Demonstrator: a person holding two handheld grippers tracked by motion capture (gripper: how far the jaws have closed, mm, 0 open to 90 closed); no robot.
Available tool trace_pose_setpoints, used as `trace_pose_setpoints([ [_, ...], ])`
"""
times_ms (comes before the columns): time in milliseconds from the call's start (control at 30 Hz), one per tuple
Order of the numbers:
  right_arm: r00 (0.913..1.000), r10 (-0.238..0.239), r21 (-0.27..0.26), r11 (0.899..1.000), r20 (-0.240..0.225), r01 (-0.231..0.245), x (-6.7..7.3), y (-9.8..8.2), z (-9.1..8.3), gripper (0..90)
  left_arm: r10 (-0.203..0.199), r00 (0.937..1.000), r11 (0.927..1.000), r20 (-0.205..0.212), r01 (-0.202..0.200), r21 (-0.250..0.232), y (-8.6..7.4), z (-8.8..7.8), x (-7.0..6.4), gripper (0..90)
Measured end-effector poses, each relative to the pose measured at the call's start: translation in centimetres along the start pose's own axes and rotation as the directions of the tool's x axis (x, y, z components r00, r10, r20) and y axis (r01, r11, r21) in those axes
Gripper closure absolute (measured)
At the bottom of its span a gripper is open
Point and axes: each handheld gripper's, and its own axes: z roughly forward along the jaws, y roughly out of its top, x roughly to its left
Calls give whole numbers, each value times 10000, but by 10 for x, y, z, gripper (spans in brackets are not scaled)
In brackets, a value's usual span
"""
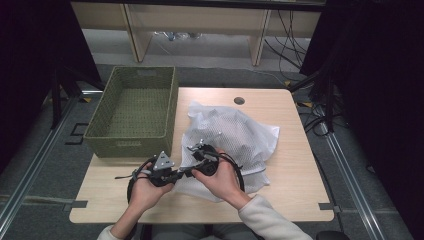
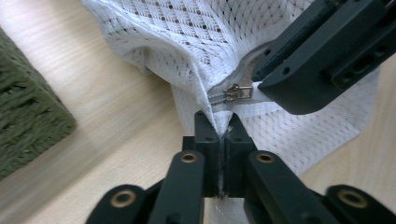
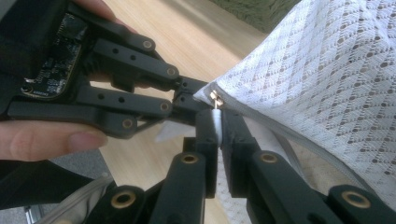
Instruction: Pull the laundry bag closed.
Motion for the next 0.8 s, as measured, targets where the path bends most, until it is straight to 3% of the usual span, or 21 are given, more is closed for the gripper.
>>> trace_pose_setpoints([
  [100,9995,-302,-89,9995,44,303,-2,-1,0,871,-120,9996,9998,-246,116,-174,1,-2,-4,884],
  [133,10000,-8,4,10000,54,8,-1,-1,-1,871,-83,9997,9996,-245,76,-267,2,-4,-4,885],
  [267,9998,-177,-56,9998,-23,177,-3,-2,-2,871,-46,9992,9990,-406,27,-454,4,-7,-7,887],
  [367,9999,127,113,9999,9,-127,-3,-2,-3,871,-71,9995,9990,-322,57,-443,5,-8,-8,888],
  [433,9998,198,163,9997,7,-198,-4,-1,-3,871,-20,9986,9987,-532,-7,-511,5,-9,-9,888],
  [467,9996,284,188,9994,50,-285,-4,-1,-3,871,140,9986,9986,-519,-167,-512,6,-10,-8,888],
  [567,9998,172,153,9997,57,-173,-5,-1,-4,871,-28,9987,9986,-501,1,-529,6,-10,-10,888],
  [800,9993,358,357,9987,83,-361,-7,-1,-5,871,156,9994,9987,-311,-171,-486,6,-10,-12,887],
])
